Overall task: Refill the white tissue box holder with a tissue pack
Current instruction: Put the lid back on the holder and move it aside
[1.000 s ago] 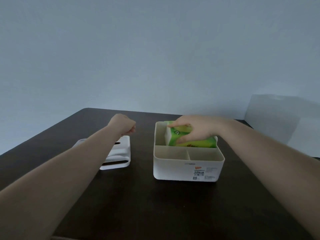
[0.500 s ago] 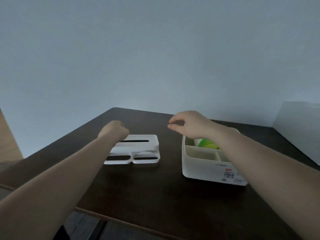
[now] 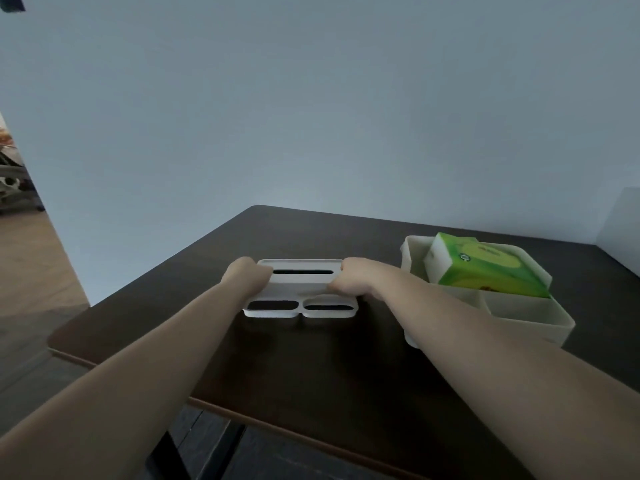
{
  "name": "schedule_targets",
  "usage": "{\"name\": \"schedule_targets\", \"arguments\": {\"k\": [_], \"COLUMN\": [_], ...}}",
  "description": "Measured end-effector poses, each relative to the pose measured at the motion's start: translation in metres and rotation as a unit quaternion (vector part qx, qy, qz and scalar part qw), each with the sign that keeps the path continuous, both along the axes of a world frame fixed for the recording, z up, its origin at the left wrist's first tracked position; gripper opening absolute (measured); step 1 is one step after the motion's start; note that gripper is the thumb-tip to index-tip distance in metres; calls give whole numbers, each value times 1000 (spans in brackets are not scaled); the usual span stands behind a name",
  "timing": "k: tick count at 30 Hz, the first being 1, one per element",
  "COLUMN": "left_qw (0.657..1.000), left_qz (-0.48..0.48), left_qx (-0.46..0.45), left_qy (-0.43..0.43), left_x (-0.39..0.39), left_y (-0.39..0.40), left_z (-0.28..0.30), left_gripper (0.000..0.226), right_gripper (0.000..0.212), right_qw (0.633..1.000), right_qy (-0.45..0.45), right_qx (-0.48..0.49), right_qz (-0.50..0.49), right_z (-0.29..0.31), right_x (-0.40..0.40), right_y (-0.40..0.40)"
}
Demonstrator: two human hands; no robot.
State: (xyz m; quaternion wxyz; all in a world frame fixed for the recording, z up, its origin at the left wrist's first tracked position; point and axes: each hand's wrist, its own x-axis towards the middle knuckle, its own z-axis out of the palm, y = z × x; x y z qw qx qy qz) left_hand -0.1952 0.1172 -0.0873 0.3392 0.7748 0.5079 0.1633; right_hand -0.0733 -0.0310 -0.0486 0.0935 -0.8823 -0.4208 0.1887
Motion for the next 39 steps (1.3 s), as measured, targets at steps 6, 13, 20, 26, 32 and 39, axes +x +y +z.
{"name": "schedule_targets", "arguments": {"k": [6,13,20,26,32,39], "left_qw": [996,984,980,973,965,972], "left_qz": [45,54,-33,-81,-108,-106], "left_qx": [-20,-8,23,47,43,56], "left_qy": [-69,-167,-195,-210,-234,-204], "left_x": [11,26,63,93,119,139], "left_y": [-8,-28,-82,-132,-160,-166], "left_z": [6,48,80,83,76,58], "left_gripper": [28,34,38,33,27,24], "right_gripper": [35,23,17,22,29,23], "right_qw": [995,975,943,927,898,904], "right_qy": [51,45,24,-27,-33,16], "right_qx": [68,206,291,292,340,315], "right_qz": [-56,-72,-159,-233,-277,-289], "right_z": [4,56,90,72,56,29], "right_x": [5,27,75,106,136,147], "right_y": [-2,-24,-91,-144,-179,-196]}}
